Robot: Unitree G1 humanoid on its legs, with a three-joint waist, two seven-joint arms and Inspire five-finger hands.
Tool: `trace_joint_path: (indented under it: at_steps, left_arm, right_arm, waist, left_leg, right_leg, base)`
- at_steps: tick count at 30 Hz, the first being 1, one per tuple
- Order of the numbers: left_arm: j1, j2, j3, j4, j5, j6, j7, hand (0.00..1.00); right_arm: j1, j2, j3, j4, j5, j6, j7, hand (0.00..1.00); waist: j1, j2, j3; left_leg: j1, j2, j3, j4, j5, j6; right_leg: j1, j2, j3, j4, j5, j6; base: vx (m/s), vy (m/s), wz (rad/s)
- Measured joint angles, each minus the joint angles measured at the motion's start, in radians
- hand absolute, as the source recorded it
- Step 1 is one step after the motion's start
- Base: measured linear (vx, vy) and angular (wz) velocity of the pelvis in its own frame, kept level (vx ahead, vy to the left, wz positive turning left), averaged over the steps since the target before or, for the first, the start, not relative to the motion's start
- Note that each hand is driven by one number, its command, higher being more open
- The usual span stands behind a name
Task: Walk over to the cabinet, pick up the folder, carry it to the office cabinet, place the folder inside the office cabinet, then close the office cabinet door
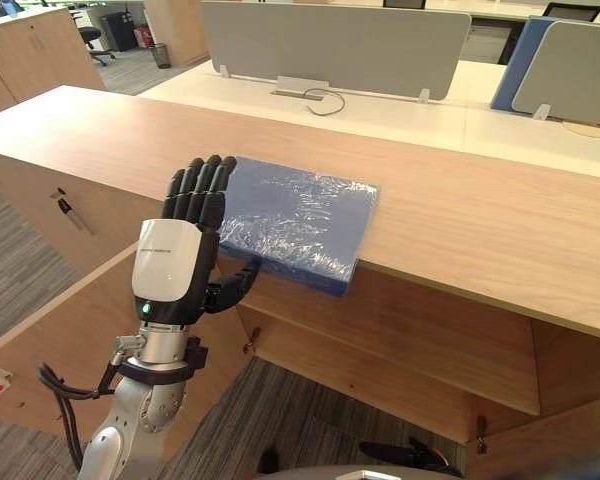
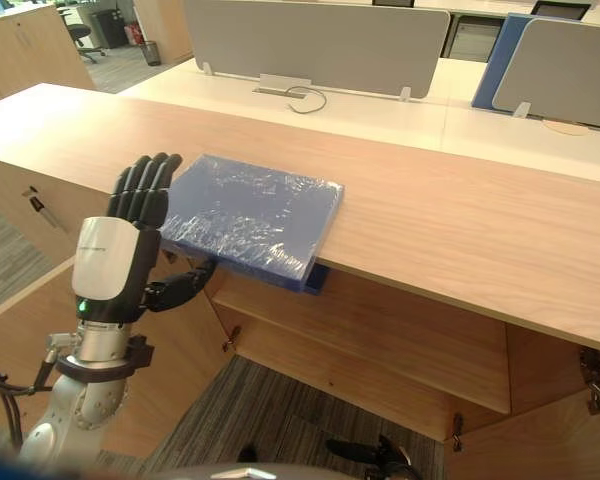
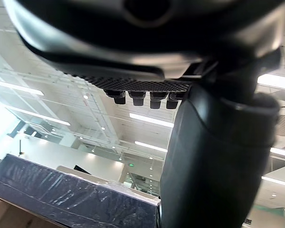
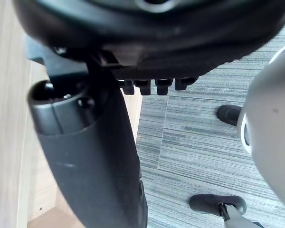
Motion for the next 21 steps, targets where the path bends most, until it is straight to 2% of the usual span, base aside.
trace_joint_path:
  at_steps: [8,11,20,21]
  left_arm:
    - [-0.048,0.046,-0.084,0.066,-0.002,-0.028,-0.039,1.0]
    - [-0.068,0.082,-0.087,0.133,-0.003,-0.032,-0.062,1.0]
    - [-0.081,0.103,-0.086,0.192,-0.02,-0.034,-0.084,1.0]
    - [-0.081,0.103,-0.086,0.192,-0.02,-0.034,-0.083,0.0]
  right_arm:
    - [-0.003,-0.008,0.038,0.0,-0.004,0.001,0.001,1.0]
    - [-0.003,-0.008,0.038,-0.007,-0.004,0.002,0.001,1.0]
    - [0.004,-0.008,0.036,-0.019,-0.005,0.005,0.002,1.0]
    - [0.006,-0.008,0.036,-0.025,-0.005,0.006,0.003,1.0]
  waist:
    - [-0.012,0.0,-0.001]
    - [-0.031,0.0,-0.001]
    - [-0.04,-0.004,0.011]
    - [-0.041,-0.003,0.013]
  left_leg:
    - [0.008,0.013,0.027,-0.005,0.001,-0.002]
    - [0.01,0.017,0.027,-0.005,0.001,-0.002]
    - [0.036,0.02,0.046,-0.006,-0.008,-0.013]
    - [0.04,0.021,0.046,-0.006,-0.012,-0.017]
  right_leg:
    - [-0.016,0.006,0.032,0.016,0.0,-0.008]
    - [-0.015,0.009,0.032,0.012,0.001,-0.01]
    - [0.013,0.016,0.052,-0.025,0.013,-0.013]
    - [0.017,0.017,0.052,-0.031,0.013,-0.013]
  base:
    - [-0.05,0.005,-0.12]
    - [-0.04,-0.003,-0.02]
    - [0.0,0.001,-0.08]
    - [0.0,0.0,0.0]
